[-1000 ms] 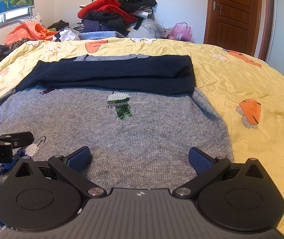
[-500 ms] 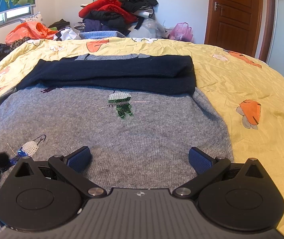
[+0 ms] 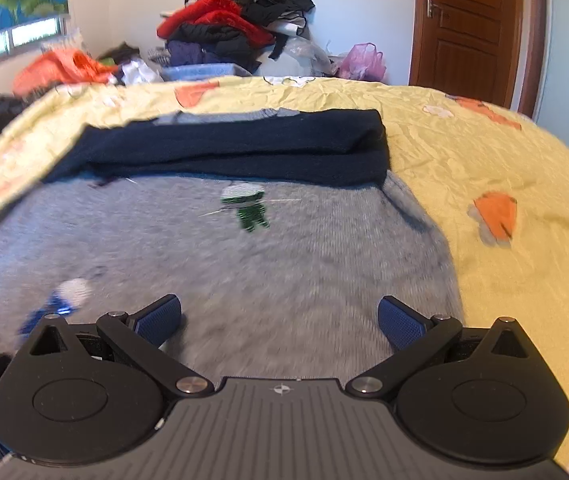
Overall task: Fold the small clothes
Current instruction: 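Move both tools toward the sweater's side edge to grasp it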
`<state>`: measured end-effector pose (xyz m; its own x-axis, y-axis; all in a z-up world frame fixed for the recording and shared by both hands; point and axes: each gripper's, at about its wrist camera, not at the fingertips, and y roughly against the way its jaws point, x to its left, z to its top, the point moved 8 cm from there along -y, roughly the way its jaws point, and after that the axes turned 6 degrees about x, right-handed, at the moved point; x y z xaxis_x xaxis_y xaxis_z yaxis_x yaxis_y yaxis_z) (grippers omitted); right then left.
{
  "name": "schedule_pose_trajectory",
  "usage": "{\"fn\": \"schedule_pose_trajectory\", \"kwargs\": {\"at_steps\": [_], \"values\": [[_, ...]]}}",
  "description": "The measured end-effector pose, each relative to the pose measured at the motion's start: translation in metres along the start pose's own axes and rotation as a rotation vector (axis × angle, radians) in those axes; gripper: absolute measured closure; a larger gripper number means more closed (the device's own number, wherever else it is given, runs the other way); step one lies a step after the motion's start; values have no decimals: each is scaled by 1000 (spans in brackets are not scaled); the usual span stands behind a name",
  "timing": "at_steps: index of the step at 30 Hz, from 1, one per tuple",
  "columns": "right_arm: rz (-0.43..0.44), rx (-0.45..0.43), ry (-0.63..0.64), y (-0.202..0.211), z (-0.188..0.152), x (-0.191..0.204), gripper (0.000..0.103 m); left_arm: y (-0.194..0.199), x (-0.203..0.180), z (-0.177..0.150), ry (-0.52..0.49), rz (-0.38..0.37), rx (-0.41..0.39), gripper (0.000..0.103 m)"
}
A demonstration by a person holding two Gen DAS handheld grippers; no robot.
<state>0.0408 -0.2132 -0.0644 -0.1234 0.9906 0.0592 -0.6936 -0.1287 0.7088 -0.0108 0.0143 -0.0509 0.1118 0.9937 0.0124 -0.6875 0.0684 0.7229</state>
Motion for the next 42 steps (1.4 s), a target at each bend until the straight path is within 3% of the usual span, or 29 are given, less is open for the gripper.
{"fn": "schedule_pose_trajectory", "kwargs": {"at_steps": [3, 7, 10, 20, 23, 26, 30, 32, 35, 39, 41, 42], "values": [[100, 12, -33, 22, -16, 3, 0, 0, 0, 0, 0, 0, 0, 0], [59, 58, 55, 38, -39, 13, 0, 0, 1, 0, 0, 0, 0, 0], [24, 24, 138, 44, -52, 21, 0, 0, 1, 0, 0, 1, 0, 0], [46, 40, 124, 48, -51, 19, 0, 10, 3, -5, -27, 21, 10, 0], [90, 61, 108, 56, -54, 13, 0, 21, 11, -10, -36, -17, 15, 0], [167, 73, 42, 70, -54, -2, 0, 37, 32, -13, -12, -80, 0, 0], [266, 97, -209, 86, -49, -51, 0, 53, 85, -22, 70, -109, 32, 0], [279, 102, -344, 93, -48, -81, 0, 59, 117, -27, 52, -34, 66, 0], [203, 96, -430, 109, -51, -125, 0, 81, 173, -29, -34, 182, 70, 0], [0, 21, -416, 151, -47, -186, 0, 126, 261, -24, -94, 519, 39, 0], [-180, -31, -426, 179, -42, -226, 0, 149, 298, -20, -58, 681, 20, 0], [-308, -71, -423, 197, -39, -245, 0, 159, 310, -18, -20, 715, 12, 0]]}}
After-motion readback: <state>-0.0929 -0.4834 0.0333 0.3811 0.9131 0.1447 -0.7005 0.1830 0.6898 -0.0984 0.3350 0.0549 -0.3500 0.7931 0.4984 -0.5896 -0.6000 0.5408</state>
